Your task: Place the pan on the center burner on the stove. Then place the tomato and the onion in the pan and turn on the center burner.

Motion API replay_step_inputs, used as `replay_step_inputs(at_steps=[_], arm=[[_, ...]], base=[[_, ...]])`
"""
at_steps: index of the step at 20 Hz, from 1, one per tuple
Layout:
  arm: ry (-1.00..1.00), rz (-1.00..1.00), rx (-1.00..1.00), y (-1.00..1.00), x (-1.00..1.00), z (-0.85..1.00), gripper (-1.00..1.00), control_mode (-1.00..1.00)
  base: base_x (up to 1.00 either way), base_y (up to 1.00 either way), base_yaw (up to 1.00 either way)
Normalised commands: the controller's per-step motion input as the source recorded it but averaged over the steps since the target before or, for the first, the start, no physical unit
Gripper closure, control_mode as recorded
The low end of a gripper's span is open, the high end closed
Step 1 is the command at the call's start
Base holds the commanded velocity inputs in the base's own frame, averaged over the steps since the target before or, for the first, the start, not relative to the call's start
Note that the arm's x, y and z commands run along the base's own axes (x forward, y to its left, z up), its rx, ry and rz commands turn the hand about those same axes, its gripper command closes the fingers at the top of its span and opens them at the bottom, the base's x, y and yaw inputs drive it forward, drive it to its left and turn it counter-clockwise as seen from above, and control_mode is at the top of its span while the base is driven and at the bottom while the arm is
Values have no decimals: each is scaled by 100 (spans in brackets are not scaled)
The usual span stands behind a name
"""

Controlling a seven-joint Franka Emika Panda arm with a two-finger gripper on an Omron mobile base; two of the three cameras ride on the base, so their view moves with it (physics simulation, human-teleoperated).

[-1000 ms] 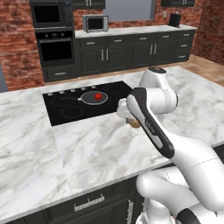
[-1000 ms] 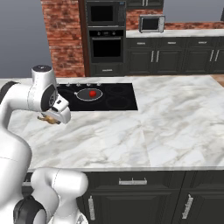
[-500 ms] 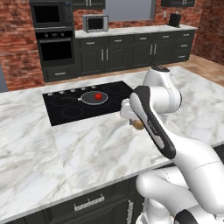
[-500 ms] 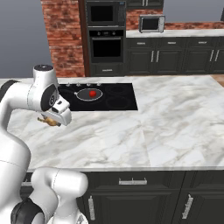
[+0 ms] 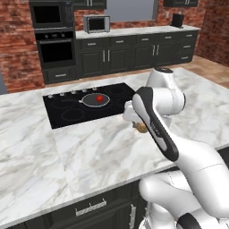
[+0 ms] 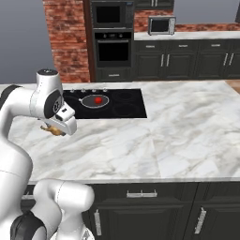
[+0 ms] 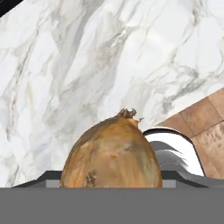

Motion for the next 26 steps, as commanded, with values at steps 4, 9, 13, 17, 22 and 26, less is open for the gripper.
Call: replay_step_inputs(at_steps=[4, 9, 13, 17, 22, 26], arm=[[0, 0, 0, 0, 0, 0, 100, 100], [0, 0, 0, 0, 0, 0, 100, 100], [0, 0, 0, 0, 0, 0, 100, 100], [0, 0, 0, 0, 0, 0, 100, 100], [0, 0, 0, 0, 0, 0, 100, 100], [0, 0, 0, 0, 0, 0, 100, 100]], base=[[-42, -13, -4], [-31, -9, -3], [-3, 10, -4], [-2, 46, -11], [-19, 66, -13], [-31, 58, -13]])
